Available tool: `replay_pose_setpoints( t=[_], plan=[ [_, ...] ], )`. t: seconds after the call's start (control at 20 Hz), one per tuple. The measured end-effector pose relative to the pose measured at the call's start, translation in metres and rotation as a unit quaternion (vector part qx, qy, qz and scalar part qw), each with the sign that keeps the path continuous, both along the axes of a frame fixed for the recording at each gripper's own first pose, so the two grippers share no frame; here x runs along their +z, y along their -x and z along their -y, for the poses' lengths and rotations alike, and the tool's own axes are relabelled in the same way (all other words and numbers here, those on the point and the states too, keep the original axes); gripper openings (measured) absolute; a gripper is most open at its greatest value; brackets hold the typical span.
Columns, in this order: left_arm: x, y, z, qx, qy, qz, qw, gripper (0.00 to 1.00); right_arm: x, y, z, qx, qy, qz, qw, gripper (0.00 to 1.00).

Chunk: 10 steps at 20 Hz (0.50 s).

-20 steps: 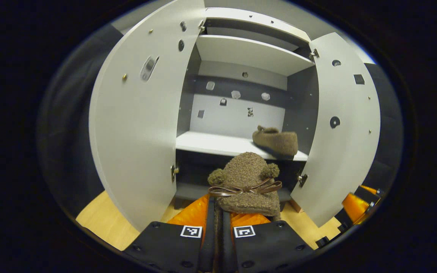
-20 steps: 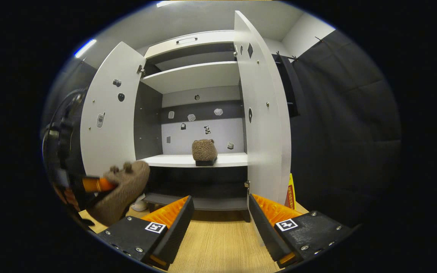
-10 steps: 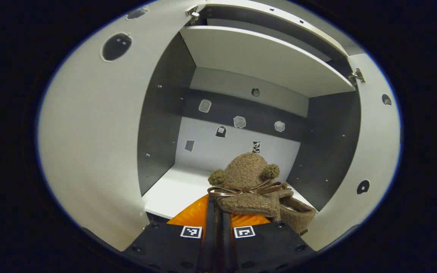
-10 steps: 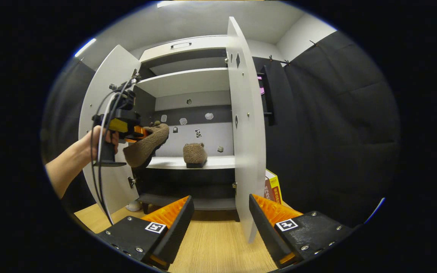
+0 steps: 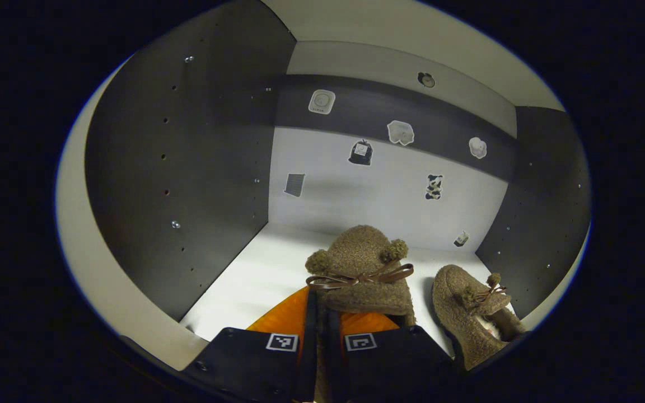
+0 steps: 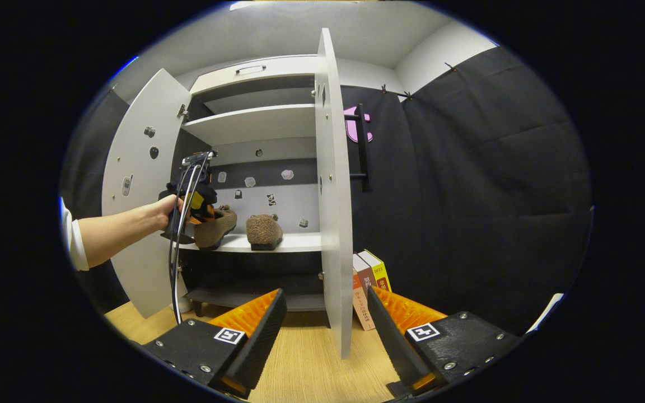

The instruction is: Grab one shoe with the right hand and put it into the shoe cabinet, grab the other shoe with the left hand and put it into the shoe cabinet; then close the right door with the right hand and the left door with the left hand.

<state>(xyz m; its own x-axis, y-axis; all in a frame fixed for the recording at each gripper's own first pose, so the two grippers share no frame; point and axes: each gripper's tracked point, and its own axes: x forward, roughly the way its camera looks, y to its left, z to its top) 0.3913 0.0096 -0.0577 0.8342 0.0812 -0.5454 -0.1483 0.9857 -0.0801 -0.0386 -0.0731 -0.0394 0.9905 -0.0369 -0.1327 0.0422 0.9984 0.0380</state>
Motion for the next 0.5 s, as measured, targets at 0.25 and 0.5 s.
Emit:
replay_pose_setpoints(
  t=[0.25,0.5],
  plan=[
    [-0.020,-0.003,-0.002,0.004,0.017,-0.025,1.000,0.24,-0.003,-0.004,0.004,-0.001,0.001,0.000,1.000,0.90],
    [-0.019,-0.006,-0.007,0.003,0.006,-0.020,1.000,0.51,-0.007,-0.010,0.002,0.002,-0.001,-0.006,1.000,0.90]
  ],
)
